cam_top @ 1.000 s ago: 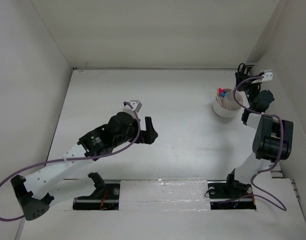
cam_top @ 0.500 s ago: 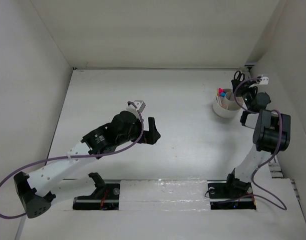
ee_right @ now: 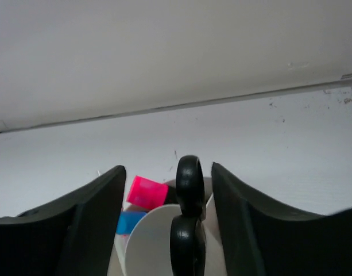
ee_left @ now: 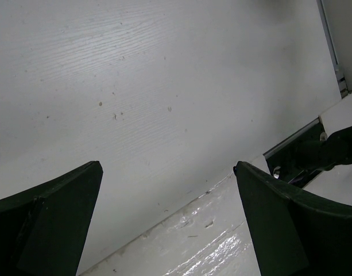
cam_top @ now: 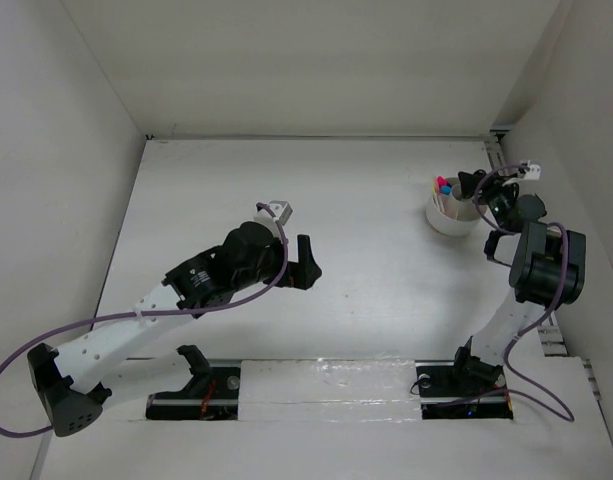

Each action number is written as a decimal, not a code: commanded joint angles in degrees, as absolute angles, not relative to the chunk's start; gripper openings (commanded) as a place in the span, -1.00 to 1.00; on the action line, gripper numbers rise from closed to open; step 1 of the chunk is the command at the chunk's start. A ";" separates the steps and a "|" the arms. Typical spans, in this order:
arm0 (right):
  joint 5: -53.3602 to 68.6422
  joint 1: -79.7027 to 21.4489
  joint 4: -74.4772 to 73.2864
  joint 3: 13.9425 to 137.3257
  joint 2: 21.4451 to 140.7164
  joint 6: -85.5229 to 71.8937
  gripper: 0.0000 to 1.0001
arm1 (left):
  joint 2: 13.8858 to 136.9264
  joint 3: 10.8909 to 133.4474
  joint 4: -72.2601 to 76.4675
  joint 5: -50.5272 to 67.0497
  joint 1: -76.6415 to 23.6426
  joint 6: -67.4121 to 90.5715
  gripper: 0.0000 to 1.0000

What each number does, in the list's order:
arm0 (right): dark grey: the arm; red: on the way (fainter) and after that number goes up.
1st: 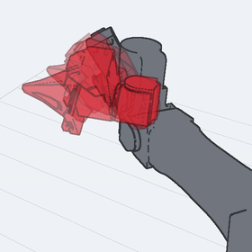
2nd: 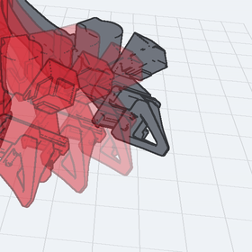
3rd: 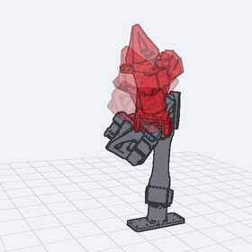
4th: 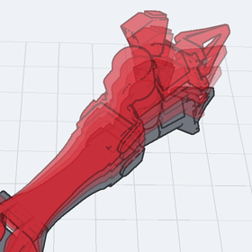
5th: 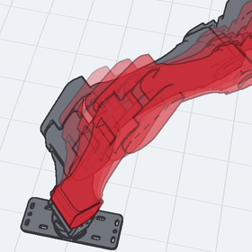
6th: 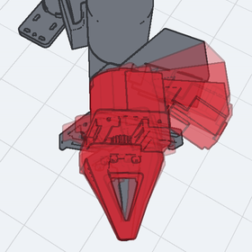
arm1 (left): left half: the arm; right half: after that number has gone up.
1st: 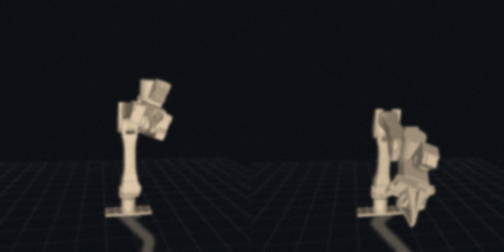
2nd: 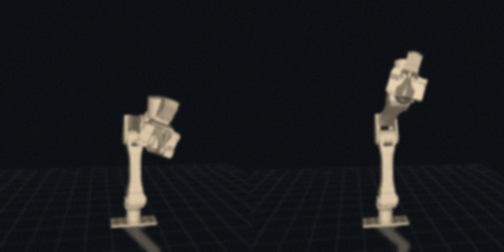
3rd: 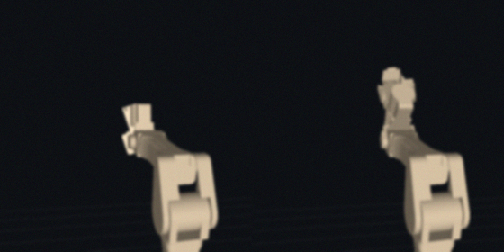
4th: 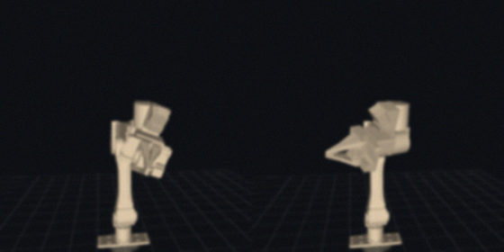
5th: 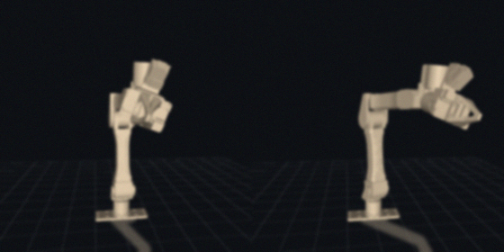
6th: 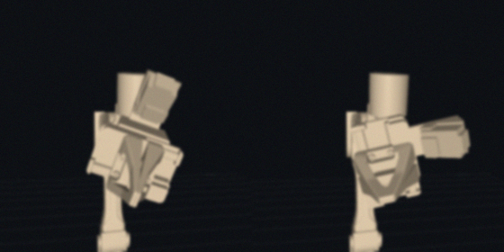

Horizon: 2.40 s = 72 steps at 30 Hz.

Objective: Sort the stationery into containers
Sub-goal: Place the scissors in the storage box, then reset both arms

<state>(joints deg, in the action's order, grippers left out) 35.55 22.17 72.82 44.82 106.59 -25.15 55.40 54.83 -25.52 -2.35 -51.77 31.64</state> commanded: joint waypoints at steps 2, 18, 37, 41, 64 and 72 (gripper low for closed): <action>36.04 22.59 99.12 42.63 105.29 -28.73 0.43 | 54.40 54.93 -23.73 -2.02 -51.94 30.76 1.00; 19.69 21.19 76.06 40.34 79.65 -28.05 1.00 | 55.99 55.98 -24.35 -5.88 -51.94 31.90 1.00; -19.61 -22.14 -35.01 64.42 33.67 -14.50 1.00 | 59.61 79.10 -44.90 -43.40 -47.99 42.54 1.00; -12.51 -22.15 -45.33 67.93 31.03 -15.12 1.00 | 53.80 79.10 -44.91 -45.26 -47.99 40.35 1.00; -12.39 -26.98 -64.34 76.99 21.01 -12.30 1.00 | 29.61 55.90 -36.04 -42.28 -47.99 40.61 1.00; -12.39 -28.74 -61.88 75.85 22.06 -12.30 1.00 | 32.25 56.43 -37.18 -43.95 -47.99 40.61 1.00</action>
<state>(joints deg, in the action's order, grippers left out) -11.22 -27.94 -63.81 76.38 20.78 -12.99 31.51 55.77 -38.39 -42.17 -48.01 39.72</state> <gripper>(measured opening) 0.996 0.997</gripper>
